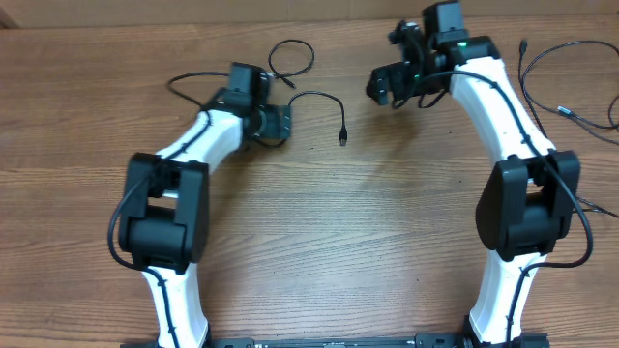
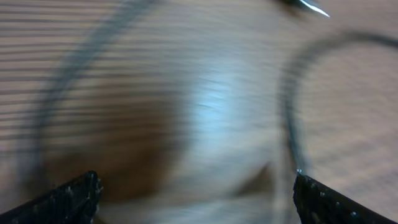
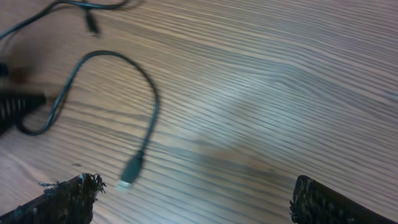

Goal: Untangle cables

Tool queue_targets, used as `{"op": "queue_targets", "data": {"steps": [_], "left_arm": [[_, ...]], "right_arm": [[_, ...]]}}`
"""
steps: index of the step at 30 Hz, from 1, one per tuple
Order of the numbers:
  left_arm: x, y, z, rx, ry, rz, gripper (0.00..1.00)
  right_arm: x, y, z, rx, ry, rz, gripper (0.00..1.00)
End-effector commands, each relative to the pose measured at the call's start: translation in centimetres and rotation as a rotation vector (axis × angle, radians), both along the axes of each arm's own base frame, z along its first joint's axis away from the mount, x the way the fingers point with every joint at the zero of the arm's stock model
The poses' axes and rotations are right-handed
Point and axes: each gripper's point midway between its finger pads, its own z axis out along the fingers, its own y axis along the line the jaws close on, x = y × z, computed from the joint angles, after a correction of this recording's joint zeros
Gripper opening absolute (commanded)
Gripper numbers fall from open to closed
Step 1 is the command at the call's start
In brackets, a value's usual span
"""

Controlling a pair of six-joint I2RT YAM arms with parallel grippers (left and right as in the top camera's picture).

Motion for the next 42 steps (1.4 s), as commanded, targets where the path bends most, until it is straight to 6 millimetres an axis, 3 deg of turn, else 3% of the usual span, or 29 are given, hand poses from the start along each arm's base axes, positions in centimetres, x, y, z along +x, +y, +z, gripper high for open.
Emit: {"op": "queue_targets", "data": {"steps": [1, 3, 4, 8, 11, 14, 18, 22, 24, 28, 35, 42], "left_arm": [[1.0, 3.5, 0.4, -0.167, 0.012, 0.148, 1.0], [1.7, 2.7, 1.9, -0.326, -0.024, 0.049, 1.0], [2.1, 1.5, 4.6, -0.503, -0.092, -0.088, 1.0], [2.4, 1.2, 9.5, -0.758, -0.199, -0.23, 1.0], [2.4, 1.9, 11.5, -0.842, -0.241, -0.275, 1.0], [2.9, 3.4, 12.2, -0.853, -0.271, -0.253, 1.0], [3.8, 6.8, 11.5, -0.801, -0.294, -0.152, 1.0], [4.1, 10.6, 9.5, -0.725, -0.269, -0.006, 1.0], [3.7, 13.8, 7.3, -0.634, -0.226, 0.119, 1.0], [2.4, 18.0, 3.9, -0.45, -0.142, 0.287, 1.0], [0.1, 21.8, 0.7, -0.19, -0.034, 0.404, 1.0], [-0.3, 21.9, 0.4, -0.179, -0.016, 0.409, 1.0]], "right_arm": [[0.2, 1.9, 0.1, 0.005, -0.014, 0.029, 1.0], [0.1, 2.5, -0.3, 0.003, -0.011, 0.039, 1.0], [0.1, 2.8, -0.6, 0.002, -0.009, 0.045, 1.0], [0.0, 2.9, -1.3, 0.003, 0.008, 0.039, 1.0], [-0.3, 2.9, -2.1, 0.005, 0.028, 0.037, 1.0], [-0.6, 3.6, -2.7, -0.004, 0.031, 0.067, 1.0], [-1.3, 6.0, -3.6, -0.028, 0.019, 0.16, 1.0], [-2.1, 9.1, -4.4, -0.042, 0.0, 0.238, 1.0], [-2.4, 11.3, -4.7, -0.038, -0.023, 0.277, 1.0], [-2.9, 14.3, -4.4, -0.029, -0.068, 0.339, 1.0], [-4.6, 20.2, -3.9, -0.035, -0.194, 0.532, 1.0], [-5.9, 25.5, -5.2, -0.009, -0.274, 0.624, 1.0]]}}
